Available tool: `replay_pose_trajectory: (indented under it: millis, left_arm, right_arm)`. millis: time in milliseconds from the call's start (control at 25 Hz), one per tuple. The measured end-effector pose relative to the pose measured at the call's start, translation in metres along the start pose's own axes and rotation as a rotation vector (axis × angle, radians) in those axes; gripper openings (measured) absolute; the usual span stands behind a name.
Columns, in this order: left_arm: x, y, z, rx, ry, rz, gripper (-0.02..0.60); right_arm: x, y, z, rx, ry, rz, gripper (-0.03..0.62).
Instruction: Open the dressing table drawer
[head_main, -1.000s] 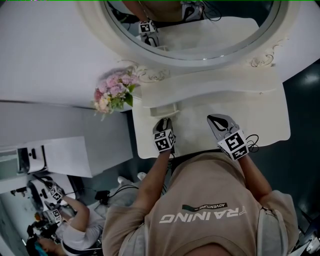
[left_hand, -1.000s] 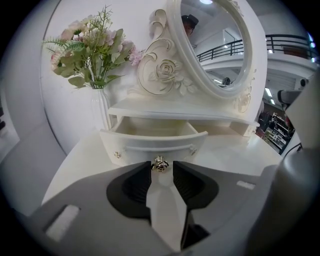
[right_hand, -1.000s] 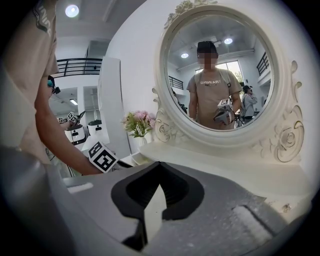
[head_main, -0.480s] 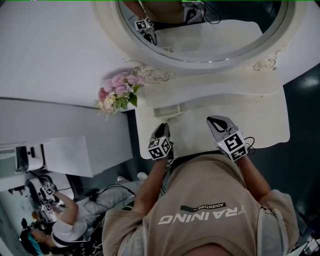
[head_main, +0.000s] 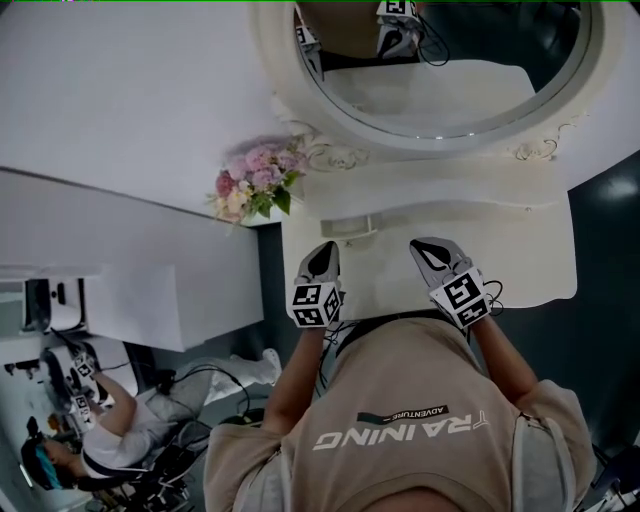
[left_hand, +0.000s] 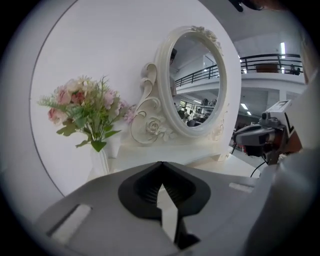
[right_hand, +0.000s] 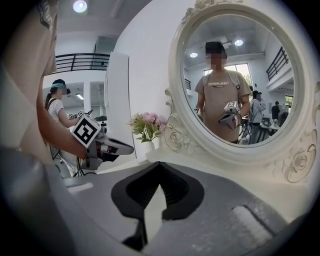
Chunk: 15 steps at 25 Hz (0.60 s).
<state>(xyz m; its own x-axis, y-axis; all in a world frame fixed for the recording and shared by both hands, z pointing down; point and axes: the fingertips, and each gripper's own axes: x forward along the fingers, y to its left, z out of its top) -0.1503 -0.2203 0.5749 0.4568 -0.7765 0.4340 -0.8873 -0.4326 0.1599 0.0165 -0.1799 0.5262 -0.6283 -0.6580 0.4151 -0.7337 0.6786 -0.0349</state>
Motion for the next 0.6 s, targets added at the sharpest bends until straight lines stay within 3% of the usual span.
replay_pose_trajectory:
  millis: [320,600]
  left_arm:
    - [-0.025,-0.031,0.078,0.112,-0.080,-0.087,0.018]
    - [-0.039,-0.040,0.124,0.120,-0.151,-0.120,0.018]
  right_arm:
    - [-0.007,0.002,0.038,0.000,-0.076,-0.027,0.002]
    - [-0.026,-0.004,0.079,0.000,-0.177,-0.064,0.002]
